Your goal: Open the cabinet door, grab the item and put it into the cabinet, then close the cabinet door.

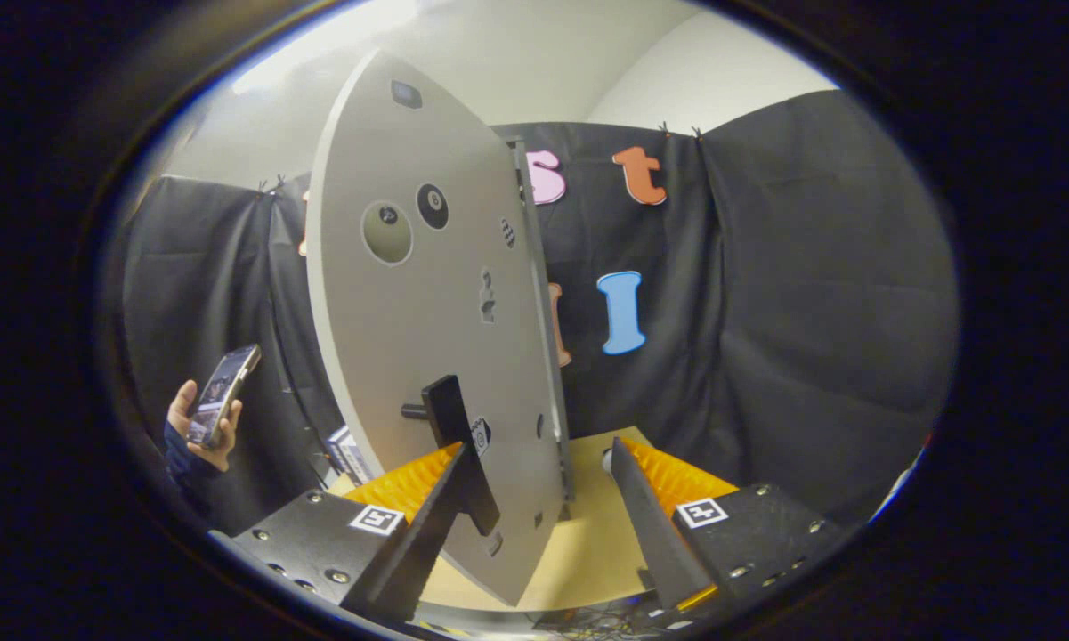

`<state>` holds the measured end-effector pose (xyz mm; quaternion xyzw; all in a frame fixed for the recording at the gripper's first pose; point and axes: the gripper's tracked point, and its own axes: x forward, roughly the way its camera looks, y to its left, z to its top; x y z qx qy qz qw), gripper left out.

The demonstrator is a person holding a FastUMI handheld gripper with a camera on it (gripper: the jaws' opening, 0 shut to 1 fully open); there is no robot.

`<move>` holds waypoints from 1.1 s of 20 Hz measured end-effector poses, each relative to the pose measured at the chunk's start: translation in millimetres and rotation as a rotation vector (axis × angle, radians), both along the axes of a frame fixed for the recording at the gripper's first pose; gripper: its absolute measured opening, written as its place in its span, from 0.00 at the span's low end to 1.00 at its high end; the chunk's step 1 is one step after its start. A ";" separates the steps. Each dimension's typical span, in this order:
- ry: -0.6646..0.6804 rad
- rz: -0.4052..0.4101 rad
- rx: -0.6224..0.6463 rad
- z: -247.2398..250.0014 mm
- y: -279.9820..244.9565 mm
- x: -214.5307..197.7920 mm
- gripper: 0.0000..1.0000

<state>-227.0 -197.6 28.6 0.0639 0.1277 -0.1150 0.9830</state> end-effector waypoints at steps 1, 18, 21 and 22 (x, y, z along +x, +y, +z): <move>-0.004 0.025 0.023 -1.5 6.2 5.2 0.96; 0.004 0.455 0.141 -34.0 125.4 117.4 0.96; 0.010 0.469 0.125 -48.3 132.0 145.5 0.96; 0.013 0.471 0.124 -52.8 134.9 154.3 0.96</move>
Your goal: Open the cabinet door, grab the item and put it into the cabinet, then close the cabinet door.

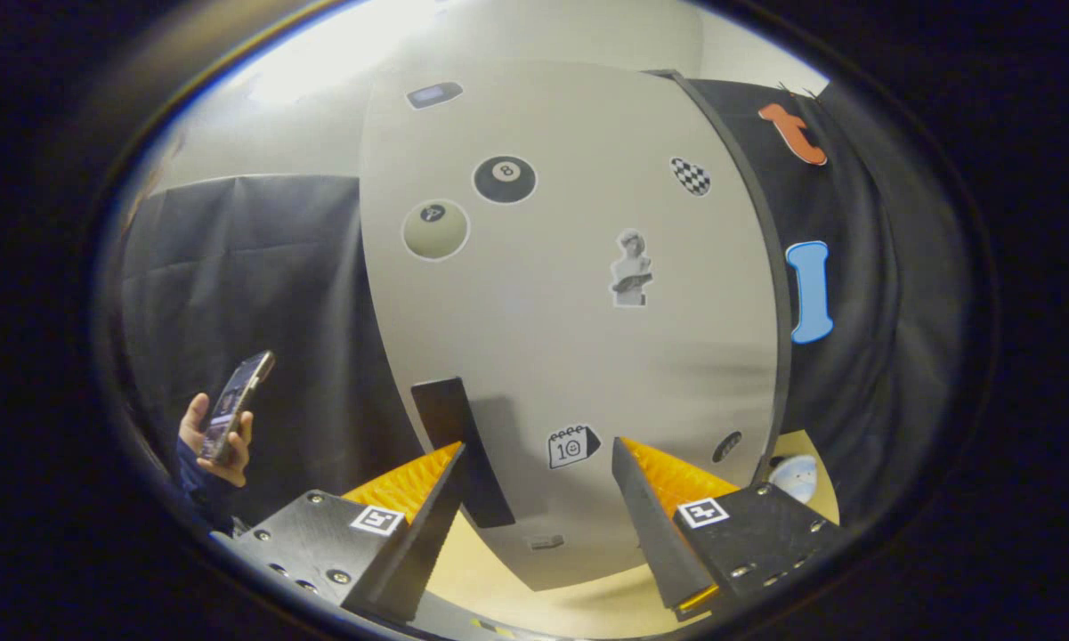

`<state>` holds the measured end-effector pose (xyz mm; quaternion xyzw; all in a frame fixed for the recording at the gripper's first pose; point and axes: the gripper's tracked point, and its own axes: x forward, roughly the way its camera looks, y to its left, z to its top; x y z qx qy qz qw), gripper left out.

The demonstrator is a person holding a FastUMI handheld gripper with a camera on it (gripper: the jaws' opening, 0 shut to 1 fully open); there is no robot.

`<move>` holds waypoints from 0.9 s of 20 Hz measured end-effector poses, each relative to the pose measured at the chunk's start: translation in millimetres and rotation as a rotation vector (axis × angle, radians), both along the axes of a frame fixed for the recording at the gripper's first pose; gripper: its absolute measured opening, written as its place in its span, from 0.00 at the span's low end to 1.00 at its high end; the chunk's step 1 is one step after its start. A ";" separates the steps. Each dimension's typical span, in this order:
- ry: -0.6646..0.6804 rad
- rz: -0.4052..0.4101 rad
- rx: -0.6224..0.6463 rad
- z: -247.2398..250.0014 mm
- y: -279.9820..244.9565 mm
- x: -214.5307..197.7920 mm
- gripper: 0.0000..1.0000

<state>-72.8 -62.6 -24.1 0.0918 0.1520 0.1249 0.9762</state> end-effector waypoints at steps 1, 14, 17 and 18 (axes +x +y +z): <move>0.000 0.003 -0.001 -4.8 4.0 7.1 0.96; -0.021 -0.004 -0.041 7.8 22.6 11.5 0.96; -0.027 -0.019 -0.058 6.6 25.2 13.4 0.96; -0.027 -0.023 -0.063 6.5 25.9 13.7 0.96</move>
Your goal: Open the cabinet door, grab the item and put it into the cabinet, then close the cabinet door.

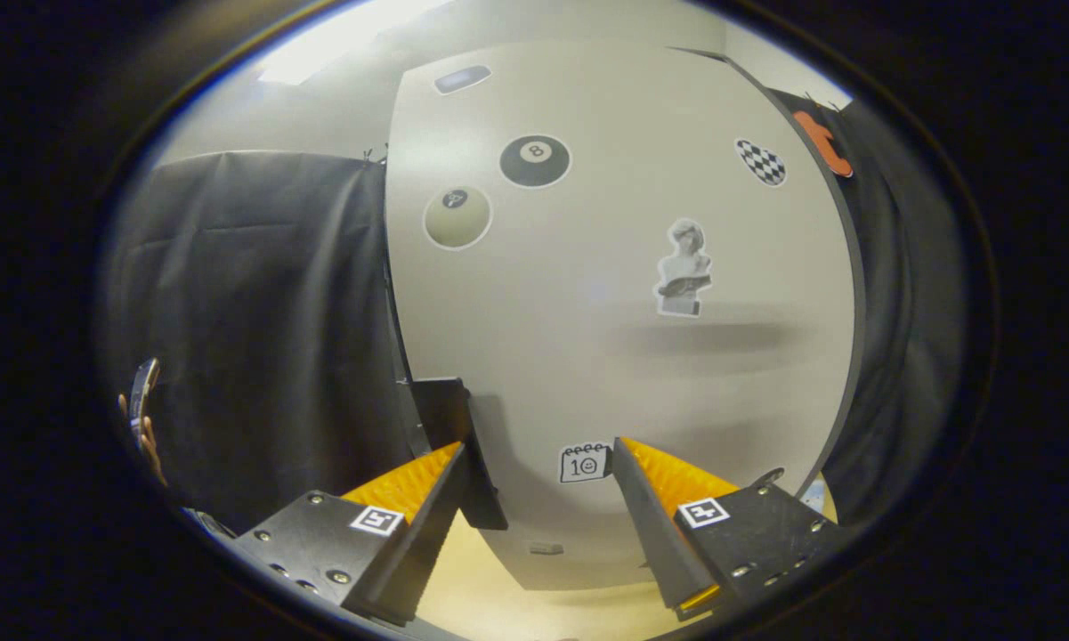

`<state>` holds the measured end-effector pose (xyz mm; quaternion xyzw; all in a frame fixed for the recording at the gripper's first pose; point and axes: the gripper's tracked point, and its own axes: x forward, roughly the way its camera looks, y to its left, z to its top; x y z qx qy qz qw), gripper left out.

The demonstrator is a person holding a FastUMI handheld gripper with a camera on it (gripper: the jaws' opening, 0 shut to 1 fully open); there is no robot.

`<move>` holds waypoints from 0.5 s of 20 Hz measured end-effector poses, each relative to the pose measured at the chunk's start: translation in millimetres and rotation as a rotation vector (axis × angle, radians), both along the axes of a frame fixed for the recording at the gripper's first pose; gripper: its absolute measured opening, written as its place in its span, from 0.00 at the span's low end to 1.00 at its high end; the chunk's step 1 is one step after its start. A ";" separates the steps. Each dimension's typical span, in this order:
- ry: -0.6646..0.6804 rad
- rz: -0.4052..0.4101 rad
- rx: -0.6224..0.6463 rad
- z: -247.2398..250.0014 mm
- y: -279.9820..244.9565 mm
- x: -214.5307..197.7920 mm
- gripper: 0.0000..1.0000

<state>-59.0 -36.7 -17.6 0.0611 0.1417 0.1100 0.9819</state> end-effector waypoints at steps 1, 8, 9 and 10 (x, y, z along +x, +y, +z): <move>-0.002 -0.004 -0.003 0.6 0.8 1.3 0.96; -0.002 -0.022 -0.012 0.3 2.7 5.1 0.97; -0.001 -0.024 -0.008 0.1 2.4 4.8 0.97; 0.000 -0.024 -0.005 -0.4 2.5 3.8 0.97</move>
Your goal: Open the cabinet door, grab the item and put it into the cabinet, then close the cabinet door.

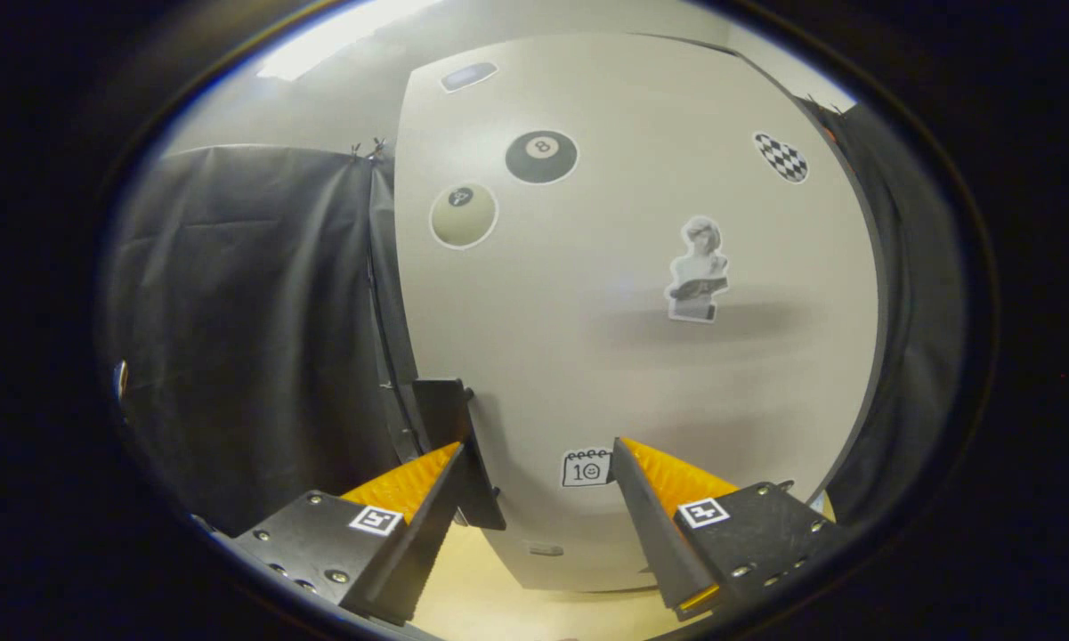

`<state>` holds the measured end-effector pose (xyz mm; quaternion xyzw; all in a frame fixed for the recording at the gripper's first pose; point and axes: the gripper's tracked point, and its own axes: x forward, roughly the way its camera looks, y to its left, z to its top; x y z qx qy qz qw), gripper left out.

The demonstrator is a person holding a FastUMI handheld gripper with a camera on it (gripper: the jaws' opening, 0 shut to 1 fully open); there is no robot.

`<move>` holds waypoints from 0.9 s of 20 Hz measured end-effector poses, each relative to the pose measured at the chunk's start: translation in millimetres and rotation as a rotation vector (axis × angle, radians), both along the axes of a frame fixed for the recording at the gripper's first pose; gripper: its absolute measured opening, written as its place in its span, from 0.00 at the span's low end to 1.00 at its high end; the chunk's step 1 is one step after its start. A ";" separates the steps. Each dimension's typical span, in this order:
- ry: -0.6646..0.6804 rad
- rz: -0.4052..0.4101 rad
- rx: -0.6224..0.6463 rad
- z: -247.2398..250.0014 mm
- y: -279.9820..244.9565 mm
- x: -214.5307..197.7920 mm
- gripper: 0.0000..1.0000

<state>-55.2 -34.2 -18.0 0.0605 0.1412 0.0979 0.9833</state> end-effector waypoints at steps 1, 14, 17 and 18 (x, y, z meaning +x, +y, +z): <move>0.000 -0.001 0.003 -0.8 -0.1 -0.9 0.97; -0.017 -0.032 -0.043 -3.6 -3.6 2.2 0.97; -0.034 -0.055 -0.062 -0.3 -13.5 1.1 0.97; -0.042 -0.060 -0.067 2.1 -16.9 -0.6 0.97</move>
